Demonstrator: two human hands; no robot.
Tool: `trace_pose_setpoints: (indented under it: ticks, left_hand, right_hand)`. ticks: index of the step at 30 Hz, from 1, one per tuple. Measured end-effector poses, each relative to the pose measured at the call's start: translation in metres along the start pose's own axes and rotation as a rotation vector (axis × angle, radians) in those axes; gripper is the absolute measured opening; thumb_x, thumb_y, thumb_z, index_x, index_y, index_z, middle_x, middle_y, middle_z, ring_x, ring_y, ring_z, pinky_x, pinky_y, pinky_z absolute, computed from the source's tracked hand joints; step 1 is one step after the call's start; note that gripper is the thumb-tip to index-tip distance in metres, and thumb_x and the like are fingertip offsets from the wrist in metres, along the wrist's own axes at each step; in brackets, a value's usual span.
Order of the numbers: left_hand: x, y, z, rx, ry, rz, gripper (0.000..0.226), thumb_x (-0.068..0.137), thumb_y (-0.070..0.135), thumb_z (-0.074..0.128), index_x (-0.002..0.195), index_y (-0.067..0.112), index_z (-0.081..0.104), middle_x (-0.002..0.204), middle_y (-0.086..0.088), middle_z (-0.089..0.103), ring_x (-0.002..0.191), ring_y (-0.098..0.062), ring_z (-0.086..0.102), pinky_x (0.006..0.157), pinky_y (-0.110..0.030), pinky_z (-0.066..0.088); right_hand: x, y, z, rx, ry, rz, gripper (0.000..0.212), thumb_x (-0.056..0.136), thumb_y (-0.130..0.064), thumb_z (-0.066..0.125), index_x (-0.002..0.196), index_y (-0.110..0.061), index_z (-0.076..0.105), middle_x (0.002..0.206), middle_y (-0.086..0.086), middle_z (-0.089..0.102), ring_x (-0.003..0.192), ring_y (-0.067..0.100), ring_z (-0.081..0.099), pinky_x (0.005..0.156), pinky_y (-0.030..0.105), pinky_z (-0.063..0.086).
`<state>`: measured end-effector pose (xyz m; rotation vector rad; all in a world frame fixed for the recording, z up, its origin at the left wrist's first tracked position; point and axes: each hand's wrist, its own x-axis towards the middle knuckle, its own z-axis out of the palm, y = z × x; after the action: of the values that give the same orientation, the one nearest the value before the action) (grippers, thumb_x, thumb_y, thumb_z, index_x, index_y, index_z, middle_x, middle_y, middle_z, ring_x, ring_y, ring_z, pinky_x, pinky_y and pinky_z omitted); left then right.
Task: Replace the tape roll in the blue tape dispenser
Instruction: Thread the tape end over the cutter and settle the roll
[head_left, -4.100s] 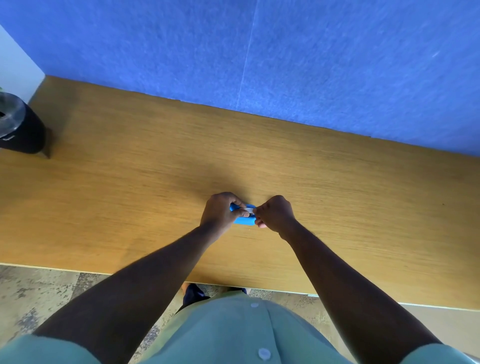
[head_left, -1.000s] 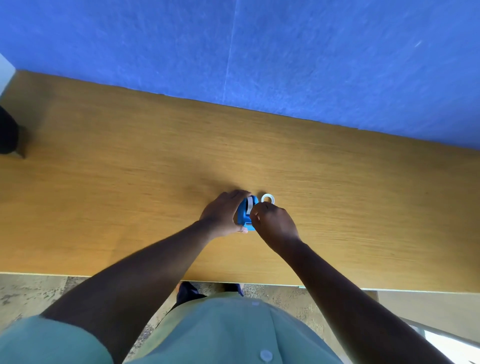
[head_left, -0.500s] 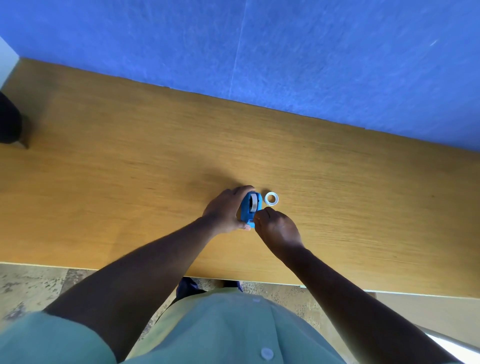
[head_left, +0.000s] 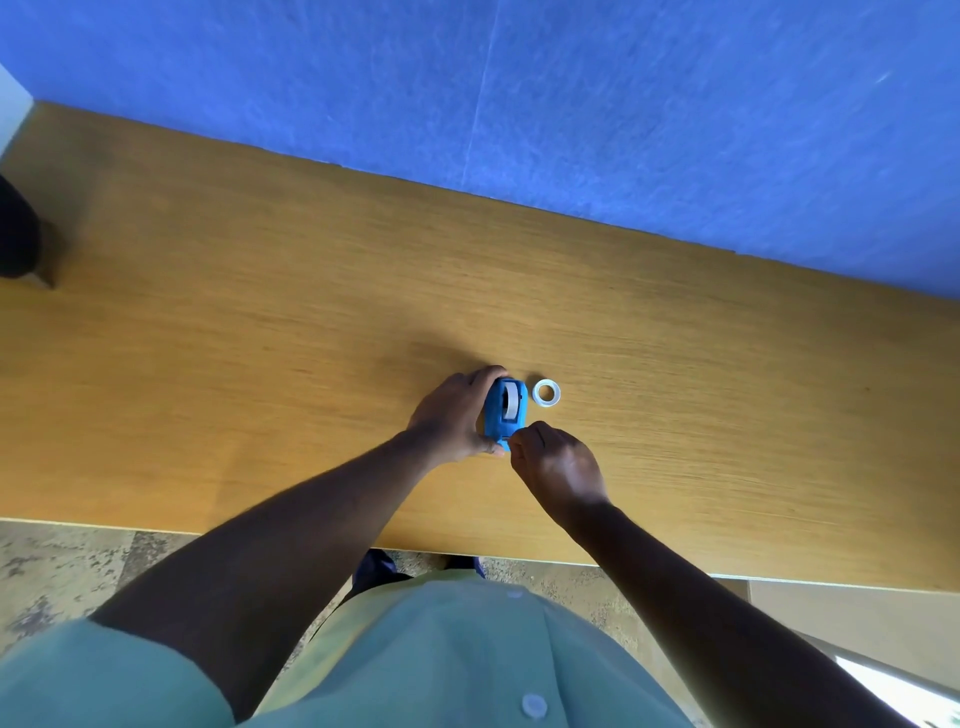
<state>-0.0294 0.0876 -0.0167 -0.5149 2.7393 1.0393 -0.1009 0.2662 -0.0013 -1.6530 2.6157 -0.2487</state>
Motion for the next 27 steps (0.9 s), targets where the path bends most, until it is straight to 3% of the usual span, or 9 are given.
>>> trace_pose_setpoints:
  ticks: [22, 27]
  left_hand:
    - [-0.001, 0.002, -0.002, -0.007, -0.019, -0.008, 0.114, 0.062, 0.040, 0.097, 0.154, 0.027, 0.031, 0.151, 0.001, 0.053, 0.134, -0.024, 0.050, 0.102, -0.044, 0.053]
    - [-0.001, 0.002, -0.001, -0.025, 0.004, -0.022, 0.109, 0.065, 0.032, 0.096, 0.153, 0.030, 0.033, 0.146, -0.001, 0.056, 0.129, -0.025, 0.052, 0.097, -0.044, 0.054]
  right_hand:
    - [-0.005, -0.003, 0.008, -0.027, 0.020, 0.006, 0.022, 0.073, 0.001, 0.083, 0.072, -0.010, 0.064, 0.062, 0.005, 0.060, 0.046, 0.020, 0.053, 0.039, 0.026, 0.040]
    - [-0.028, -0.004, 0.033, -0.056, -0.096, 0.070, 0.027, 0.064, -0.001, 0.087, 0.070, -0.014, 0.064, 0.064, 0.004, 0.060, 0.047, 0.023, 0.056, 0.036, 0.029, 0.045]
